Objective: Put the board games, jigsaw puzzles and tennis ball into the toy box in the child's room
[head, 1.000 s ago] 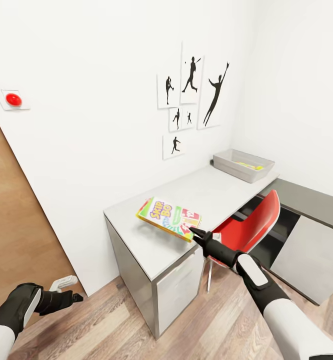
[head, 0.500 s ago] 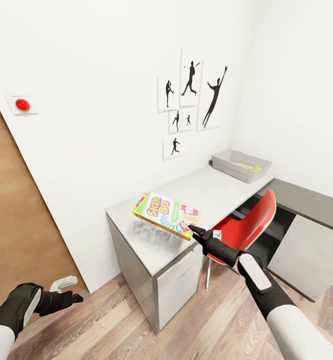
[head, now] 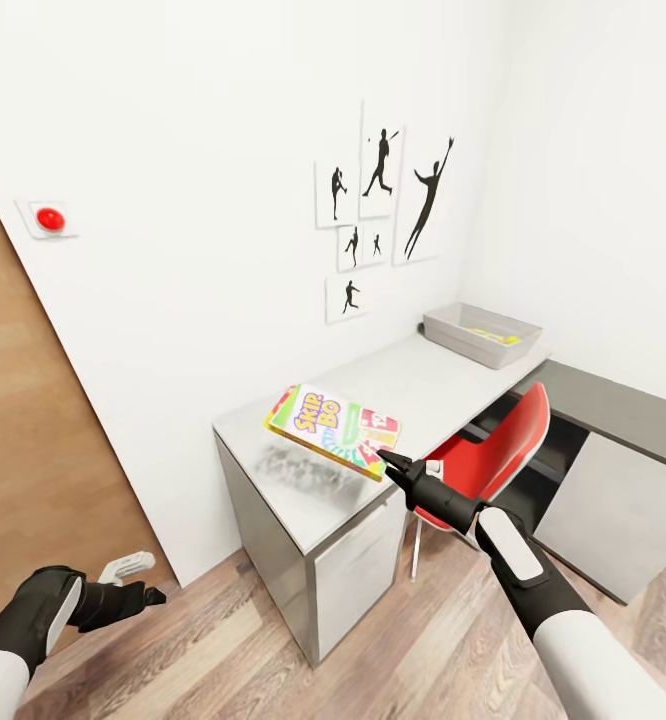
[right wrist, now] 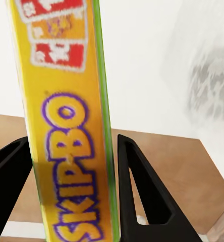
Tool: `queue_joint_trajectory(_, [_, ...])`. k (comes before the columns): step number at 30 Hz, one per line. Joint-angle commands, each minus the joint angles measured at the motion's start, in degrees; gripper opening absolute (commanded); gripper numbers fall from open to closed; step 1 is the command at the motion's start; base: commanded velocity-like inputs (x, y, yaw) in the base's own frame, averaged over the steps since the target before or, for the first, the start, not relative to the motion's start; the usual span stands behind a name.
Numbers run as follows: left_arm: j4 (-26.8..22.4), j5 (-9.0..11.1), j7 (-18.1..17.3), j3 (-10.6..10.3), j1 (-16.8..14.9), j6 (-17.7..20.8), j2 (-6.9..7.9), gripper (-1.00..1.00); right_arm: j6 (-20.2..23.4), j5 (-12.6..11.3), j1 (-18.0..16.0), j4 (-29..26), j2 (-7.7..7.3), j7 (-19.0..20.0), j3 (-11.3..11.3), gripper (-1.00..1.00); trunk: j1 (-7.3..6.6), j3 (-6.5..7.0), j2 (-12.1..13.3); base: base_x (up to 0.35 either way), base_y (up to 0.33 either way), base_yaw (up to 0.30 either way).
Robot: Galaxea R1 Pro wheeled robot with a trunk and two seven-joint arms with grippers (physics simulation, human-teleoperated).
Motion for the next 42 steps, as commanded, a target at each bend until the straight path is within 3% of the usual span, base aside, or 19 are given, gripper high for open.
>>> queue_joint_trajectory(1, [-0.06, -0.61, -0.50, 0.32, -0.05, 0.24, -0.08, 1.00, 0.03, -0.13, -0.05, 0.02, -0.04, 0.13, 0.12, -1.00, -0.22, 0.11, 0.36, 0.000, 0.000, 0.000])
queue_joint_trajectory(10, [-0.06, -0.61, -0.50, 0.32, -0.05, 0.17, -0.06, 1.00, -0.10, -0.06, -0.05, -1.40, -0.15, -0.22, -0.05, -1.00, -2.19, 1.73, 3.97, 0.000, 0.000, 0.000])
queue_joint_trajectory(16, [-0.06, -0.61, -0.51, 0.27, -0.05, 0.19, -0.04, 1.00, -0.06, -0.05, -0.05, -3.58, -1.65, -0.01, 0.51, -1.00, -3.51, 2.81, 6.38, 0.000, 0.000, 0.000])
queue_joint_trajectory(24, [-0.06, -0.66, -0.50, 0.24, -0.05, 0.15, -0.12, 1.00, -0.32, -0.04, 0.03, -3.77, -1.77, 0.21, 0.65, -1.00, -5.27, 4.30, 9.59, -0.052, 0.000, 0.000])
queue_joint_trajectory(42, [-0.06, -0.68, -0.50, 0.25, -0.05, 0.06, -0.13, 1.00, -0.48, -0.04, 2.15, -3.84, -1.89, 0.31, 0.39, -1.00, -9.22, 9.13, 16.81, -0.003, 0.000, 0.000])
